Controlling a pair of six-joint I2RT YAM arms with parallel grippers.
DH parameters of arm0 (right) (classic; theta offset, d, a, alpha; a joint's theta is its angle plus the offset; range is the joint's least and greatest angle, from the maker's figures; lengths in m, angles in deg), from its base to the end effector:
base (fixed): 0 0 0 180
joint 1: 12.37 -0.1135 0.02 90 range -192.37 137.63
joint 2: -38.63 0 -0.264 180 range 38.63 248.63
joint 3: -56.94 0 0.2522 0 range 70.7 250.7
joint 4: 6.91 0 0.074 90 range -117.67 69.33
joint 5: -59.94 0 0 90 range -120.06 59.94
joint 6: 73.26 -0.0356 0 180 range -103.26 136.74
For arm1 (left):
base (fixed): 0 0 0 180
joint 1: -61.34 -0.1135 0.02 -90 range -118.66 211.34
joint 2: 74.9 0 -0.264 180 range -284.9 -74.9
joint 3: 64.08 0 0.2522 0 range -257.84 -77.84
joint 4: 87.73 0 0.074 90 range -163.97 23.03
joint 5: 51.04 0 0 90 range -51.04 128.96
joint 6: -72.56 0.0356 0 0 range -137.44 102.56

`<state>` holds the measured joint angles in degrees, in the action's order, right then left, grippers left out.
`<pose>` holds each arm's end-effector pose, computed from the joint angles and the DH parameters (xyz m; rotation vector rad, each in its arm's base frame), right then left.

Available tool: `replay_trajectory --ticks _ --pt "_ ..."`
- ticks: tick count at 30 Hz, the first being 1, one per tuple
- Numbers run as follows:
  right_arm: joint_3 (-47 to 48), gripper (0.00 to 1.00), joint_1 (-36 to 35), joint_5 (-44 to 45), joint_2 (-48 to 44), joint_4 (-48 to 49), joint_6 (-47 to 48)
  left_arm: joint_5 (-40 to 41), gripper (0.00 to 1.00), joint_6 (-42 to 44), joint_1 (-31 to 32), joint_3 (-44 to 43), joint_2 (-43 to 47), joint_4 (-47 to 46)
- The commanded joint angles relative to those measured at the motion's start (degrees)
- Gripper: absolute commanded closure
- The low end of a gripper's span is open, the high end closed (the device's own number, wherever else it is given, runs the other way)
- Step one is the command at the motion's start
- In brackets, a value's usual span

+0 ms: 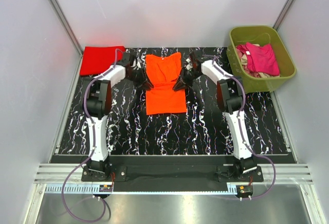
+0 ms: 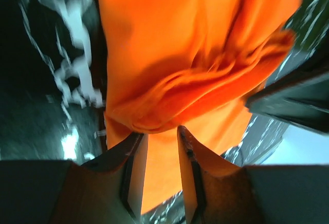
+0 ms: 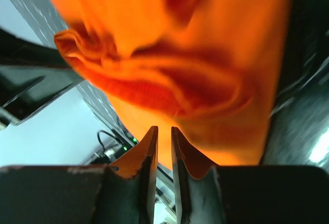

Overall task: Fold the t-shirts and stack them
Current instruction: Fold the tshirt

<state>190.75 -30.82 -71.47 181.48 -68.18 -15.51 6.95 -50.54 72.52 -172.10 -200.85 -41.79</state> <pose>0.4796 0.1848 0.1385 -0.1588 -2.8888 -1.2006 0.4484 -0.1079 0.1560 -0.3454 2.7524 -0.9775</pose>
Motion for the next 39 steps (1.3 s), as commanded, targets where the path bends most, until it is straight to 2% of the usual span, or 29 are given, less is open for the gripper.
replay_trajectory --ticks 1,5,9,12,16,18,22,25,31,39 --pt "6.76 0.78 1.75 -0.07 3.39 1.54 -3.43 -2.52 0.66 -0.2 -1.33 -6.54 -2.88 -2.57" --pt "17.22 0.79 4.56 -0.16 8.58 -1.18 -5.72 -3.85 0.67 -3.1 -2.56 -14.09 -6.32 -2.57" --pt "20.84 0.78 5.71 -0.34 7.28 -5.13 -3.97 -3.94 0.67 -3.81 -2.66 -14.73 -2.57 -2.57" --pt "13.84 0.75 4.76 -1.57 0.26 -6.55 -0.19 -3.68 0.66 -3.03 -1.52 -8.15 4.01 -2.65" --pt "-2.75 0.65 0.36 -2.8 -9.67 -6.28 8.76 -4.02 0.66 -1.53 1.82 5.62 12.2 -3.18" --pt "-8.14 0.61 -2.53 -3.41 -13.9 -3.32 9.66 -5.34 0.66 -1.96 4.19 10.82 16.06 -5.27" --pt "-22.28 0.61 -6.14 -6.22 -17.42 6.77 4.76 -7.1 0.66 -4.25 6.05 23.82 19.25 -10.29" --pt "-27.14 0.62 -7.03 -9.3 -16.99 14.01 2.29 -7.54 0.66 -4.43 5.26 26.58 17.76 -12.06" --pt "-33.72 0.63 -4.58 -6.32 -14.61 14.72 6.23 -5.53 0.67 -1.27 2.36 29.82 15.29 -10.92" --pt "-48.32 0.64 2.37 -5.09 -21.81 16.22 9.13 -3.94 0.67 7.52 0.95 34.49 17.75 -7.84"
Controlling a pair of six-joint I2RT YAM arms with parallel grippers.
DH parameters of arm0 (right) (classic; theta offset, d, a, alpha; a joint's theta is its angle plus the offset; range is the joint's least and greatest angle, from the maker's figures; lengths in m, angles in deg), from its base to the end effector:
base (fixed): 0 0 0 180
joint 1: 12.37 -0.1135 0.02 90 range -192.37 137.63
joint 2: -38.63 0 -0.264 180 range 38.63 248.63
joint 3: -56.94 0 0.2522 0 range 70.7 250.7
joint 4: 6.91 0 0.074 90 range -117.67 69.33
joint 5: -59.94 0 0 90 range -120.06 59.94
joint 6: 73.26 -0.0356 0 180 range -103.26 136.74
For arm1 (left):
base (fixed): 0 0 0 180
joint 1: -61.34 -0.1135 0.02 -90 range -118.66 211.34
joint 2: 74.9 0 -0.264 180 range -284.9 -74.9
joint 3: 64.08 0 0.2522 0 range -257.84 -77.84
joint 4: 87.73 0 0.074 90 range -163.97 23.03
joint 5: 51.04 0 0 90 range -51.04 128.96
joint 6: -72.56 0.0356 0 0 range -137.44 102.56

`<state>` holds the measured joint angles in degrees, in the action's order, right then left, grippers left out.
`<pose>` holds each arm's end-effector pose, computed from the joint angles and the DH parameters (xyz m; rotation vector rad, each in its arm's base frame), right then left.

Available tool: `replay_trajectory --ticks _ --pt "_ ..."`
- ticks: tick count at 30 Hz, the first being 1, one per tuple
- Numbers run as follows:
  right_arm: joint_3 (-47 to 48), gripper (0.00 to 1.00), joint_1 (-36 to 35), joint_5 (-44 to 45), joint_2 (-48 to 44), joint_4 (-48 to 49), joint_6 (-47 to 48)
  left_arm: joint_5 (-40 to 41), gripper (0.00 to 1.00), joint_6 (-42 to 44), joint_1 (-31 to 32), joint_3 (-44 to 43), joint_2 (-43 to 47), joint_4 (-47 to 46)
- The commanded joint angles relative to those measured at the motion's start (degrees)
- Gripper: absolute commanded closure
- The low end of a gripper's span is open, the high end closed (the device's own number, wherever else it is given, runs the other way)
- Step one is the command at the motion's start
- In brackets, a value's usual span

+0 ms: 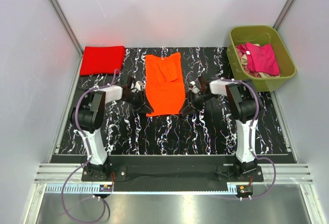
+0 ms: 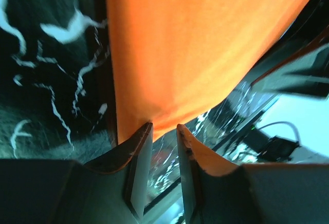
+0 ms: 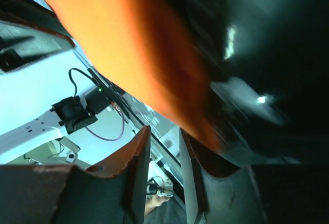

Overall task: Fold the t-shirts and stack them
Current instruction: Fold the tshirt

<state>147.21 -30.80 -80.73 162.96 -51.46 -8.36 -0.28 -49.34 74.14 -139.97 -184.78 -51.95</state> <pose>0.3678 0.1516 0.0956 -0.0298 -2.7015 -1.2864 0.3402 -0.1004 0.1255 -0.2955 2.8542 -1.1384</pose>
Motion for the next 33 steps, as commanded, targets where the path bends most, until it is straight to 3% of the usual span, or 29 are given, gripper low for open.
replay_trajectory --ticks 1,6,11,21,27,33 --pt "-7.31 0.64 3.66 4.09 -4.18 -0.5 2.34 3.47 0.67 7.02 -0.67 2.8 2.21 2.59" --pt "-10.33 0.64 4.9 2.87 -11.3 -0.68 0.94 0.95 0.66 9.14 -0.58 2.28 8.1 5.84" --pt "-3.14 0.63 4.29 0.15 -12.37 1.25 -5.56 -2.77 0.64 6.07 -0.76 -3.51 8.04 4.79" --pt "23.47 0.64 2.53 -0.65 6.08 10.3 -22.51 -6.02 0.69 -4.3 -2.6 -26.97 -12.36 -3.29" --pt "33.43 0.68 2.79 -1.09 15.84 11.18 -27.19 -6.99 0.7 -8.88 -4.53 -30.5 -18.69 -8.75" --pt "34.59 0.7 6.83 0.58 21.65 10.92 -27.2 -6.9 0.71 -7.65 -7.17 -30.77 -21.33 -8.4"
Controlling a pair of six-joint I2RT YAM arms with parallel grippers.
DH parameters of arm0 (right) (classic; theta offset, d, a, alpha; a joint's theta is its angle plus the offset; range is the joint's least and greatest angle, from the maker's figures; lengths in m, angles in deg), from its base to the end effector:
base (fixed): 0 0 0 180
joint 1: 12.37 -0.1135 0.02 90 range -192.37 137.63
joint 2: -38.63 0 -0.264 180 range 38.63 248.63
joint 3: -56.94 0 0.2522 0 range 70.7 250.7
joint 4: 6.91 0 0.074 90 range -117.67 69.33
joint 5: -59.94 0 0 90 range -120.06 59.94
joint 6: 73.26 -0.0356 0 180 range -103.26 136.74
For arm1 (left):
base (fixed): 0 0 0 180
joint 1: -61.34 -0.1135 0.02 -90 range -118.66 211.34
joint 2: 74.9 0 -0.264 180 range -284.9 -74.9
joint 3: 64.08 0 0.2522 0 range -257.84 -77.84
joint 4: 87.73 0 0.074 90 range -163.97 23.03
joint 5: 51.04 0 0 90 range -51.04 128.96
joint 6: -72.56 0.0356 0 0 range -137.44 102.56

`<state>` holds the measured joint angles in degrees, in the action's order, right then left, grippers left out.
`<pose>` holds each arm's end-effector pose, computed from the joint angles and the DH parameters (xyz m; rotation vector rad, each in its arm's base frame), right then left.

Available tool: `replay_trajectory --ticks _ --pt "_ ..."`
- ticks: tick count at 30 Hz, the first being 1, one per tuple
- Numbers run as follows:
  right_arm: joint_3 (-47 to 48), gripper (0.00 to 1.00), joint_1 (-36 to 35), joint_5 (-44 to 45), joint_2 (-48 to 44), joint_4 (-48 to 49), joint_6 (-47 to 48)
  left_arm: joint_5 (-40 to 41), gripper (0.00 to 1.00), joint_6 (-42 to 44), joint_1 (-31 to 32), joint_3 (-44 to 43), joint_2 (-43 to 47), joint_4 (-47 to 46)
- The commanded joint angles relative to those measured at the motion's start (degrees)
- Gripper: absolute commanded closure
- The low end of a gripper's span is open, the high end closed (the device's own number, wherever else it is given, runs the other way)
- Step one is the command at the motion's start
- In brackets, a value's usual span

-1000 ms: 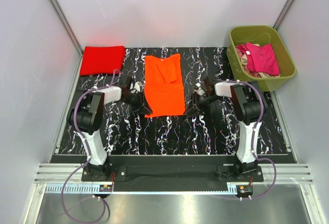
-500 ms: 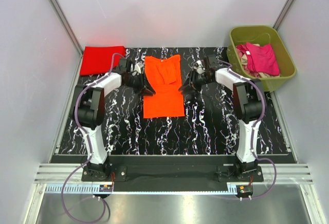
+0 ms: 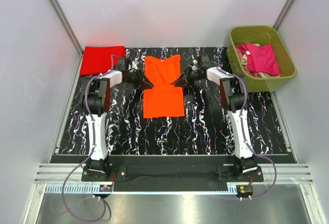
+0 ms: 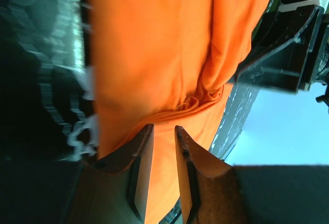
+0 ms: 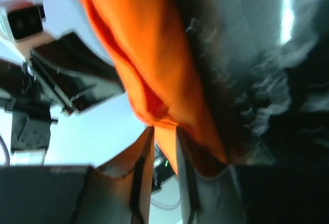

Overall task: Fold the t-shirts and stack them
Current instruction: Fold the tshirt

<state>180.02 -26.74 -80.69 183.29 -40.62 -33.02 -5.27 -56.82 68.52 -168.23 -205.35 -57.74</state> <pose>0.5016 0.1569 0.0941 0.4388 2.6840 1.5248 0.4658 -0.0837 0.1199 -0.4158 2.6010 -1.2889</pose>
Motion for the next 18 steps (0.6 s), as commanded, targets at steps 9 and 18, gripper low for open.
replay_trajectory --ticks 9,18 --pt "-5.7 0.66 6.63 3.6 -6.57 -7.43 8.32 0.79 0.68 6.23 -2.08 -2.08 5.37 7.05" --pt "-18.4 0.41 3.04 16.08 -26.87 -20.14 18.47 13.27 0.44 3.96 -1.21 18.19 31.46 9.09"
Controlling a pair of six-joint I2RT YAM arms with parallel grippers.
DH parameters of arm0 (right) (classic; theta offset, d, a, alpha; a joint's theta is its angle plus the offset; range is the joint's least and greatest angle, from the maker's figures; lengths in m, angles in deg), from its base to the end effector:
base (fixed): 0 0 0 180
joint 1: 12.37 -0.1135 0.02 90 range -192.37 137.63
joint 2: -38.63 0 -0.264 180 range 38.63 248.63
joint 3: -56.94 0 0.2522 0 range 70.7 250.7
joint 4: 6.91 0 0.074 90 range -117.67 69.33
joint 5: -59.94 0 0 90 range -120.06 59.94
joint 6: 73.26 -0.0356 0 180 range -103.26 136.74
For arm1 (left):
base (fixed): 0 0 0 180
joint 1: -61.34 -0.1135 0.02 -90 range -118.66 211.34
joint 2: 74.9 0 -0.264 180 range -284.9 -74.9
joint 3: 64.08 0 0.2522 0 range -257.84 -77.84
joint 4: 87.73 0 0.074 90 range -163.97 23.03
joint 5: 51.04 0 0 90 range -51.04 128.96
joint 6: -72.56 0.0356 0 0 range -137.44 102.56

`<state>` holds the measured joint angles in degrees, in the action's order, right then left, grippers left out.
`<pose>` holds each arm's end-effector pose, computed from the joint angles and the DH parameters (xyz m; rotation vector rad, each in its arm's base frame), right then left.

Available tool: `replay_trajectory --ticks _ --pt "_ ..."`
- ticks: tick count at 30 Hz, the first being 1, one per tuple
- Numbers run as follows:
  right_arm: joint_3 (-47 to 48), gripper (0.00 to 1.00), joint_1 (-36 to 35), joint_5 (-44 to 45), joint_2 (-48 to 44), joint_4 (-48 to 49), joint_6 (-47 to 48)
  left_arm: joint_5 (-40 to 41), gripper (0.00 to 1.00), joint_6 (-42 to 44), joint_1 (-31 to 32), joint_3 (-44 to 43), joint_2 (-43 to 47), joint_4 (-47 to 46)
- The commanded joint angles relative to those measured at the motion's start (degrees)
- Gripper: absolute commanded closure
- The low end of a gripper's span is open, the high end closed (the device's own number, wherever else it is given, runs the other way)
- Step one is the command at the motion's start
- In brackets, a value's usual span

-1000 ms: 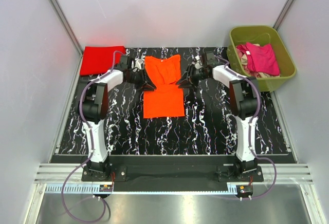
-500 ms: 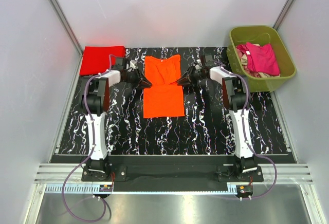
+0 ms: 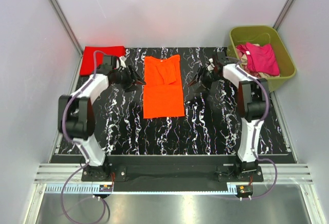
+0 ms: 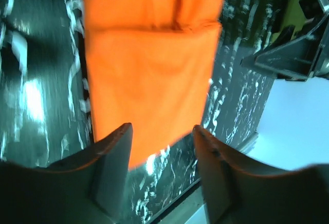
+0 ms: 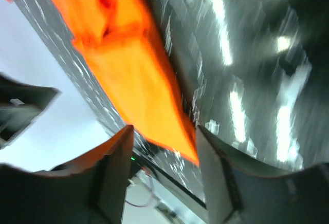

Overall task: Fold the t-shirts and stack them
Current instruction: Fold the tshirt

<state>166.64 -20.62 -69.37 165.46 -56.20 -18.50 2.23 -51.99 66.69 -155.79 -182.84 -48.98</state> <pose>0.4519 0.0883 0.1575 0.4498 2.7674 1.1438 0.3986 -0.0587 0.2102 -0.3885 2.5623 -1.0818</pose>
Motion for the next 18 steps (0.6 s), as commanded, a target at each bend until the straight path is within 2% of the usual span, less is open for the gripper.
replay_trajectory --ticks 1,4,5,7,9,10,11,12,13,18 --pt "-6.98 0.39 -5.52 5.9 -12.36 -4.2 3.43 6.92 0.38 -3.14 0.89 8.06 13.15 0.23" --pt "-17.86 0.36 -9.92 7.31 -20.26 2.37 -2.88 7.64 0.36 -10.24 2.91 17.72 19.93 -2.57" --pt "-25.55 0.35 -10.73 7.49 -22.56 9.44 -5.86 7.81 0.36 -12.54 4.4 23.14 21.7 -3.8" --pt "-33.59 0.35 -12.83 8.37 -29.42 18.43 -15.26 9.04 0.36 -20.16 6.33 29.4 27.83 -8.18" --pt "-43.32 0.35 -16.43 10.91 -33.47 29.31 -22.8 12.62 0.34 -26.07 9.5 39.07 32.16 -16.0" --pt "-45.91 0.36 -17.32 14.4 -36.88 31.64 -24.85 13.61 0.34 -32.28 10.47 42.32 36.01 -19.07" --pt "-48.37 0.36 -18.46 16.18 -38.39 33.66 -26.96 14.4 0.35 -35.3 11.78 48.27 37.52 -24.76" --pt "-53.09 0.37 -19.95 17.85 -41.28 39.16 -30.72 15.89 0.36 -38.03 12.23 50.68 39.02 -27.78" --pt "-55.14 0.38 -20.57 20.47 -42.26 41.66 -32.33 16.42 0.36 -41.79 12.5 52.88 41.04 -31.98" --pt "-62.1 0.4 -22.33 26.64 -44.29 46.25 -37.52 23.52 0.42 -45.86 12.85 60.89 43.78 -35.71"
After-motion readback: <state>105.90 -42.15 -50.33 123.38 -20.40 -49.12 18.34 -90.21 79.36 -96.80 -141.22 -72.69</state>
